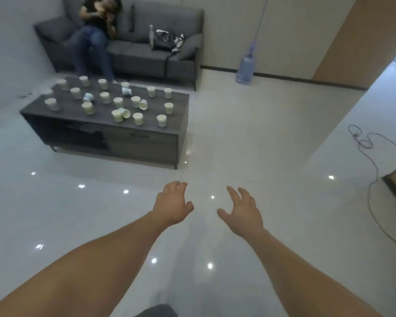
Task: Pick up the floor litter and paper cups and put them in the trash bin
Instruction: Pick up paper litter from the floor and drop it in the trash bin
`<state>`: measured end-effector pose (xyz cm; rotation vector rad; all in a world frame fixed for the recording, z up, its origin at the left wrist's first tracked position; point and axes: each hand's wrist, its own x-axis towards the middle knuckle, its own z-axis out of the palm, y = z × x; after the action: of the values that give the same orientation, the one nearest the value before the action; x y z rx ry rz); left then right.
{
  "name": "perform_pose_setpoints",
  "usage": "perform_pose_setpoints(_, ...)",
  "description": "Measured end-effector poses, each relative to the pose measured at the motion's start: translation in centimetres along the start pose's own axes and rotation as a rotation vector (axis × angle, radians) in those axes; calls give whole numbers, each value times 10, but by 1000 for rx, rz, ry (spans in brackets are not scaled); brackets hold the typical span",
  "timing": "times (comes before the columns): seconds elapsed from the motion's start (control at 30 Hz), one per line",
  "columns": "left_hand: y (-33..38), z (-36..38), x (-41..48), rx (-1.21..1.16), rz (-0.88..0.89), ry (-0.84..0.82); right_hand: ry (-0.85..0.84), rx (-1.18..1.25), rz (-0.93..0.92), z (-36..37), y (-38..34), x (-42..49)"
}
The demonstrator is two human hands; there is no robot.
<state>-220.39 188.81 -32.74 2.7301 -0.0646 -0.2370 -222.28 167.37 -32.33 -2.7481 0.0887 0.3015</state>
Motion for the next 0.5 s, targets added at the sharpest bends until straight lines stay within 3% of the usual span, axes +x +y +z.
perform_pose_setpoints(0.2, -144, -76, 15, -28, -238, 119, -85, -39, -281, 36, -169, 67)
perform_pose_setpoints(0.5, -279, -130, 65, -87, -530, 201, -219, -115, -558, 91, -336, 192)
